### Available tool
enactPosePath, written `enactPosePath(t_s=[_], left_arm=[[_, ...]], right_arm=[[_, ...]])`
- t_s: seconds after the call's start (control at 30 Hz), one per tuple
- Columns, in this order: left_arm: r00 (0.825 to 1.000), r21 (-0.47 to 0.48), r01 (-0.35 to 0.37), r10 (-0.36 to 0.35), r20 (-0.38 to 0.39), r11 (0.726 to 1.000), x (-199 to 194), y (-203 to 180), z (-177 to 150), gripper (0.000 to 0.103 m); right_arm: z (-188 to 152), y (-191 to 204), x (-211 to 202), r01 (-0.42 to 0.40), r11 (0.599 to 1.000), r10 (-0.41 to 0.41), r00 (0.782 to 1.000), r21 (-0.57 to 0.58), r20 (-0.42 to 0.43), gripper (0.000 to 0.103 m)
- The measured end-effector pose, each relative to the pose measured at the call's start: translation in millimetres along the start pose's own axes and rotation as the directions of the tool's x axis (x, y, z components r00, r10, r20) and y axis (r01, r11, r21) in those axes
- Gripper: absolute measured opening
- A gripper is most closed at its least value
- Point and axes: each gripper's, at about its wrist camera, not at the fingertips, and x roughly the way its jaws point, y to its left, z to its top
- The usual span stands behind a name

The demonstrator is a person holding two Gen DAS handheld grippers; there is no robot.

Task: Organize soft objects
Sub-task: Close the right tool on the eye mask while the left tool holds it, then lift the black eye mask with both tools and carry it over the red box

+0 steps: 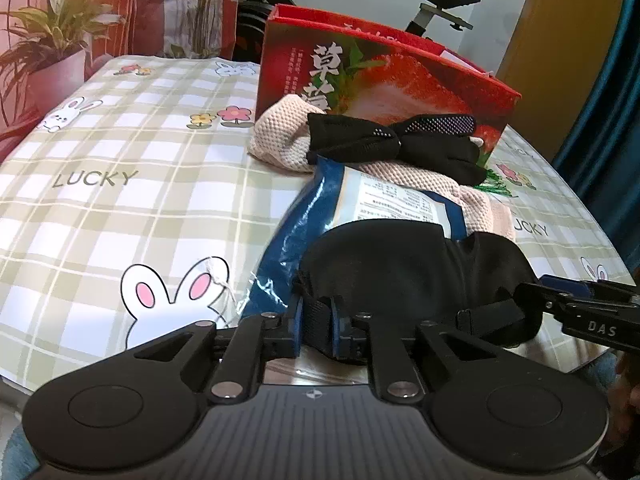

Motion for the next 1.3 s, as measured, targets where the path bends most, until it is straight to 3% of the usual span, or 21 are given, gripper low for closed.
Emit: enactPosePath(t_s=[0.27,0.43,0.5,0.57,0.8,0.97,1.13,1.3], left_arm=[[1.000,-0.007,-0.020,0.019,-0.008,1.000,3.3,1.1,-0.2,0.014],[1.000,-0.013,-0.013,0.013,-0.013,1.000,4.8,1.8,-1.1,0.014],[1.000,-0.011,-0.012,0.012,-0.014,1.000,5.0,1.5,-1.3,0.014],[1.000,-0.009,-0.013,0.013,-0.014,1.000,5.9,1.2,-1.3,0.014],[1.000,-0.011,-0.012,0.012,-0.014,1.000,6.3,1.4,-1.6,0.014],[1.000,-0.014,-0.010,0.010,-0.013,1.000,6.2,2.2,-1.6,0.014],[1.000,-0.029,-0.013,0.013,0.012,0.999,0.3,4.1,-1.7,0.013],[0.991,-0.012,0.000,0.002,0.132,1.000,-21.7,-1.8,5.7,0.009]], right_arm=[[-1.2,-1.4,1.4,-0.043,0.998,0.044,0.999,0.042,-0.026,0.055],[-0.3,2.7,4.6,-0.071,0.997,0.072,0.997,0.036,-0.026,0.056],[0.7,4.5,5.3,-0.083,0.996,0.084,0.996,0.034,-0.029,0.052],[2.5,4.5,4.9,-0.102,0.994,0.104,0.994,0.041,-0.031,0.038],[10.4,0.4,-11.8,-0.117,0.991,0.114,0.992,0.067,0.048,0.032],[13.6,-2.1,-16.6,-0.091,0.994,0.087,0.994,0.064,0.070,0.012],[13.9,-4.3,-17.6,-0.080,0.994,0.074,0.994,0.072,0.082,0.009],[18.4,-7.6,-23.4,-0.084,0.993,0.075,0.991,0.080,0.115,0.008]])
